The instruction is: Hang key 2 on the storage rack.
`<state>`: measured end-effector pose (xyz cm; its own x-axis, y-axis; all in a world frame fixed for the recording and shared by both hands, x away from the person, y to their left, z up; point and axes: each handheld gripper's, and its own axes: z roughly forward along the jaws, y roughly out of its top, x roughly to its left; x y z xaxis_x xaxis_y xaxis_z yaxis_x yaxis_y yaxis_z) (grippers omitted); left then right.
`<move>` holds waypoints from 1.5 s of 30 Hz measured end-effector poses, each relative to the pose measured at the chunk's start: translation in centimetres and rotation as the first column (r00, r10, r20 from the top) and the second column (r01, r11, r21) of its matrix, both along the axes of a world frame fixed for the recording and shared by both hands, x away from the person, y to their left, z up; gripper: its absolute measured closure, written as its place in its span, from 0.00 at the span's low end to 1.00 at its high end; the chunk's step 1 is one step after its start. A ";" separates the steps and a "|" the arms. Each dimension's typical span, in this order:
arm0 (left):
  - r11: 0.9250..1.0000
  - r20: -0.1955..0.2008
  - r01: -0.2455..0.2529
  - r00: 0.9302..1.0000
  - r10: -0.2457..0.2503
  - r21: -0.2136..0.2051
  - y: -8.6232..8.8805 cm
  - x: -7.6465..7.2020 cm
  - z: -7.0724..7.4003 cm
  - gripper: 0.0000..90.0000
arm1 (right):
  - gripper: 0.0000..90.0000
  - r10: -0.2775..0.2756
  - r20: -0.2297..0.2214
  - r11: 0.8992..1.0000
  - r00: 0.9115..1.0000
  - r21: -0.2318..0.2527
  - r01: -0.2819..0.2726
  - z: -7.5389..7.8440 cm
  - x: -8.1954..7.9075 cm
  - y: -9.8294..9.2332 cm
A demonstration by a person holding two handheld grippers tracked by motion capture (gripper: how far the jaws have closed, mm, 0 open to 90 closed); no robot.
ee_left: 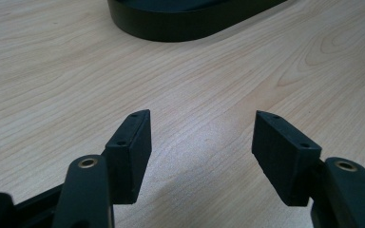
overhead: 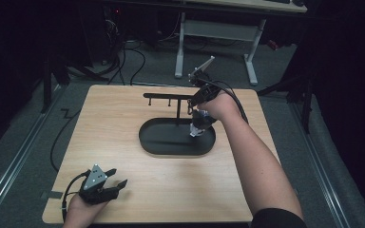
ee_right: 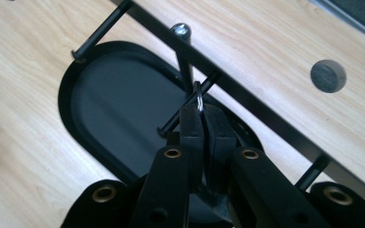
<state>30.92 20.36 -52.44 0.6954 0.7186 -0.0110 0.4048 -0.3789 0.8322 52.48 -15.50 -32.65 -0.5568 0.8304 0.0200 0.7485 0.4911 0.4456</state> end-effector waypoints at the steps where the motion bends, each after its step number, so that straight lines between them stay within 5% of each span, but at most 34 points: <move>1: 1.000 0.002 -0.002 1.000 0.002 0.000 0.0 0.0 0.0 0.44 | 0.94 -0.005 0.008 1.000 1.000 0.001 0.005 0.0 0.0 0.0; 11: 1.000 0.004 0.001 1.000 -0.001 0.000 -0.1 0.0 0.1 0.44 | 0.88 -0.007 0.027 1.000 1.000 0.015 0.006 0.4 -1.2 -0.1; 27: 1.000 0.002 0.013 1.000 -0.013 0.012 -0.5 0.1 -0.1 0.43 | 0.75 0.011 0.043 0.998 0.999 0.059 -0.014 -0.6 -5.5 -1.0; 36: 1.000 -0.003 0.017 1.000 -0.017 0.018 -0.7 0.2 -0.1 0.43 | 0.65 0.041 0.134 0.996 0.990 0.070 -0.051 -2.8 -9.4 -2.3; 38: 1.000 -0.002 0.016 1.000 -0.016 0.017 -0.8 0.1 -0.1 0.43 | 0.62 0.034 0.139 0.993 0.990 0.105 -0.049 -3.5 -10.4 -2.5; 45: 1.000 0.012 0.022 1.000 -0.022 0.013 -1.1 -0.2 0.1 0.43 | 0.53 0.026 0.242 0.992 0.970 0.115 -0.055 -6.6 -14.1 -3.4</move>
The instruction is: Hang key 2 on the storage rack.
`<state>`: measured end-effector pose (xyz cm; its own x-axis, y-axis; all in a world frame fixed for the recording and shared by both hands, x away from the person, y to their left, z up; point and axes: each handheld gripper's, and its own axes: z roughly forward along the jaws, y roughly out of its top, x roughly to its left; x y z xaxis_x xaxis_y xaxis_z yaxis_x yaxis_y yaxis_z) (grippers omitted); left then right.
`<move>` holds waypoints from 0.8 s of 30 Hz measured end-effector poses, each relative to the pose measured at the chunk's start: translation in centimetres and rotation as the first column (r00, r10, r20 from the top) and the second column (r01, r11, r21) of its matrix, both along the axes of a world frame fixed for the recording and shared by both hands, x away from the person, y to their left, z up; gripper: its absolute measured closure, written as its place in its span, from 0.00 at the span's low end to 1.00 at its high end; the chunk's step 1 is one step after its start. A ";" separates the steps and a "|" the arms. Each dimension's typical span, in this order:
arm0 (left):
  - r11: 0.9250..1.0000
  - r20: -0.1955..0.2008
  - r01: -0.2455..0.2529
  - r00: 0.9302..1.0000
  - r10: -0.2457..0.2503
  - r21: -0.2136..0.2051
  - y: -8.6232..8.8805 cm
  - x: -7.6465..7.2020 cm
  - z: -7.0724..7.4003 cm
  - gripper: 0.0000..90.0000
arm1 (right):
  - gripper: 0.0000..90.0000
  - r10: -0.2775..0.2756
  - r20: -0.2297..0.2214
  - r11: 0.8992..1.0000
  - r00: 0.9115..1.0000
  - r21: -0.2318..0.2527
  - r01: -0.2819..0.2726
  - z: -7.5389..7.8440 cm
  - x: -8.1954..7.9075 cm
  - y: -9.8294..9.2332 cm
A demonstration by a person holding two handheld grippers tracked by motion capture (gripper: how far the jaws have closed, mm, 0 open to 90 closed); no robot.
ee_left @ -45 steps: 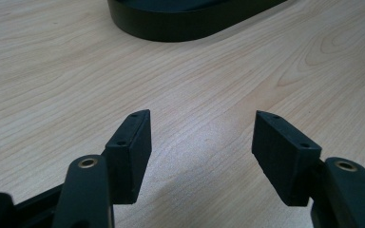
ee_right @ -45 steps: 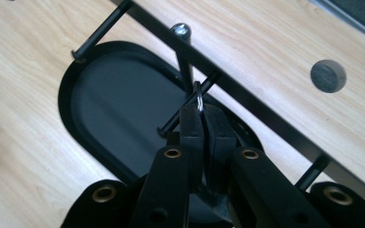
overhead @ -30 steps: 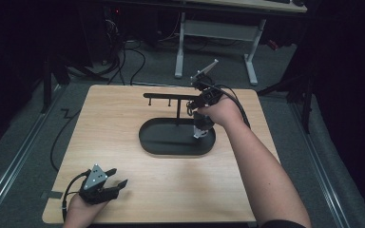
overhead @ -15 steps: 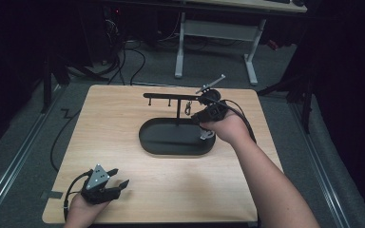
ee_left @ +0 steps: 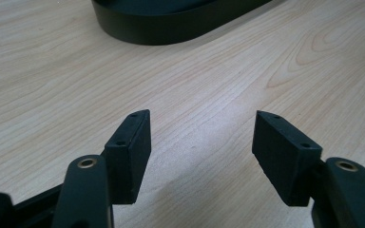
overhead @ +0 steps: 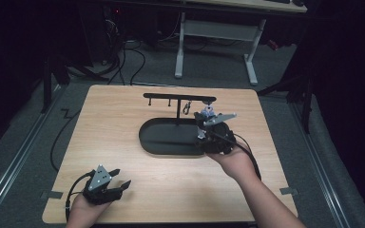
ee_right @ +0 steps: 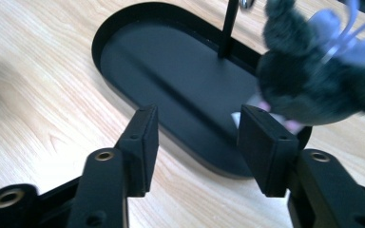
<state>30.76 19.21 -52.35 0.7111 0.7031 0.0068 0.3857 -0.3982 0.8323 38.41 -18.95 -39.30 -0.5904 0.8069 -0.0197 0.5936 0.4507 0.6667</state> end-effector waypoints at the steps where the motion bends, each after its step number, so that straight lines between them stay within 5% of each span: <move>1: 1.000 0.000 -0.003 1.000 0.003 -0.005 0.0 0.0 0.0 0.43 | 0.52 -0.002 0.012 1.000 1.000 0.016 0.001 -0.6 -0.6 -0.2; 5: 1.000 -0.006 -0.006 1.000 0.006 -0.005 -0.1 -0.1 -0.1 0.43 | 0.49 -0.030 0.032 0.995 0.999 0.091 0.026 -3.6 -2.7 -1.6; 10: 1.000 0.007 -0.003 1.000 0.003 -0.007 -0.4 -0.1 0.1 0.43 | 0.46 -0.060 0.094 0.992 0.994 0.113 0.049 -7.7 -5.1 -3.8; 15: 1.000 -0.005 0.006 1.000 -0.006 0.006 -0.8 -0.2 -0.1 0.43 | 0.41 -0.122 0.102 0.974 0.987 0.203 0.100 -11.0 -7.4 -6.3; 20: 1.000 -0.013 -0.015 1.000 0.015 -0.006 -1.3 -0.3 -0.1 0.43 | 0.30 -0.127 0.187 0.978 0.974 0.189 0.091 -12.7 -9.5 -7.5; 24: 0.999 -0.006 -0.019 1.000 0.019 -0.030 -1.7 -0.4 0.4 0.43 | 0.23 -0.134 0.180 0.976 0.975 0.192 0.098 -13.0 -9.7 -7.5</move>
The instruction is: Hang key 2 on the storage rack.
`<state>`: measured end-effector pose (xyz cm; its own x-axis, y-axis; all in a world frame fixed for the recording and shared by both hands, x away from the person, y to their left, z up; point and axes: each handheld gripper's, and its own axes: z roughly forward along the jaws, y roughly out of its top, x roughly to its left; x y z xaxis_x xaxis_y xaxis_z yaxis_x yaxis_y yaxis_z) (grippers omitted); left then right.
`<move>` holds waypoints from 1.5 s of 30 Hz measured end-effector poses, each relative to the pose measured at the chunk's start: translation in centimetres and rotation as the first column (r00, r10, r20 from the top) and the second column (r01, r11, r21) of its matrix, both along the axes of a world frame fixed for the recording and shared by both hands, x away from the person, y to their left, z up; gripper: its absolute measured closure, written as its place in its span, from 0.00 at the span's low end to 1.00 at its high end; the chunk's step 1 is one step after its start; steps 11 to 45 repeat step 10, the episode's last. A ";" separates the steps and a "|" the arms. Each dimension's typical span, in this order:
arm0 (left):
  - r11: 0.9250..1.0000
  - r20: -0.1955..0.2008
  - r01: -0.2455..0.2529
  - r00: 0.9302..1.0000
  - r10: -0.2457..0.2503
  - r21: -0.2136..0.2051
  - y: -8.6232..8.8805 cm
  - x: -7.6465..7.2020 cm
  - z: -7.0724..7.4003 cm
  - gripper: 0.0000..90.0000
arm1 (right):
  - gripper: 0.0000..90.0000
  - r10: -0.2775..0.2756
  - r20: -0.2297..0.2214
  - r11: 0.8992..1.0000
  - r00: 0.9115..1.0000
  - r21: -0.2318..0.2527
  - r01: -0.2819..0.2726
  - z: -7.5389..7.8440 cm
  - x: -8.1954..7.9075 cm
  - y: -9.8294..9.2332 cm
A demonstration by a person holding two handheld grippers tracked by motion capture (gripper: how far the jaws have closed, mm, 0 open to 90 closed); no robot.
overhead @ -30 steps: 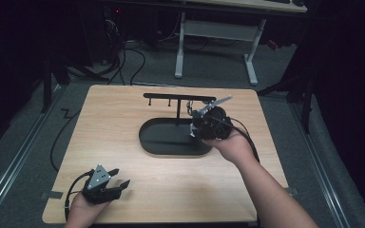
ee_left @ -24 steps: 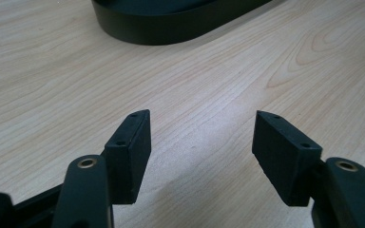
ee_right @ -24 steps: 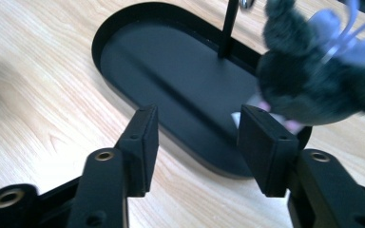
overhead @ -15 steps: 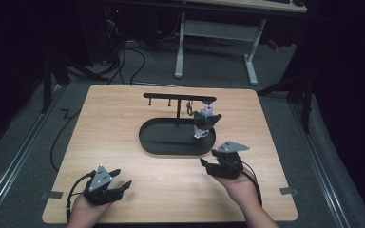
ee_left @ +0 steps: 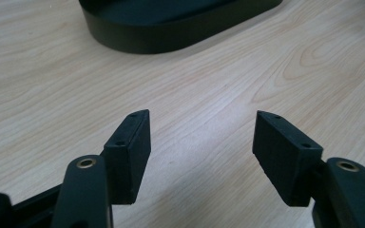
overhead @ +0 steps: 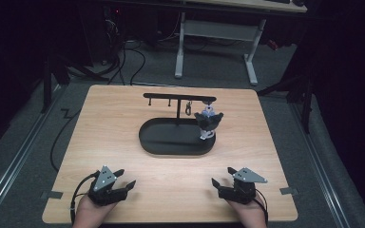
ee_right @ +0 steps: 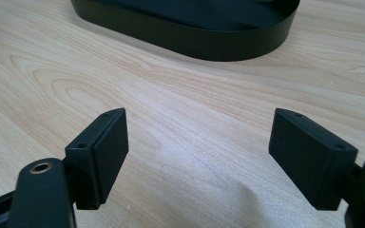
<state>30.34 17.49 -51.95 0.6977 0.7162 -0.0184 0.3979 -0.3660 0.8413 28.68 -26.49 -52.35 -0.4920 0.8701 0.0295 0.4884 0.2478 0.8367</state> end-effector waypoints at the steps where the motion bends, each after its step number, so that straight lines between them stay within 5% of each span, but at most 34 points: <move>1: 1.000 0.004 0.002 1.000 -0.002 -0.002 -0.1 0.0 0.0 0.43 | 0.23 0.001 0.004 1.000 1.000 0.000 -0.001 0.0 0.0 0.1; 45: 1.000 0.019 0.009 1.000 -0.009 -0.002 -0.3 -0.5 0.6 0.42 | 0.20 0.015 0.021 1.000 1.000 -0.001 -0.015 0.1 -0.3 0.1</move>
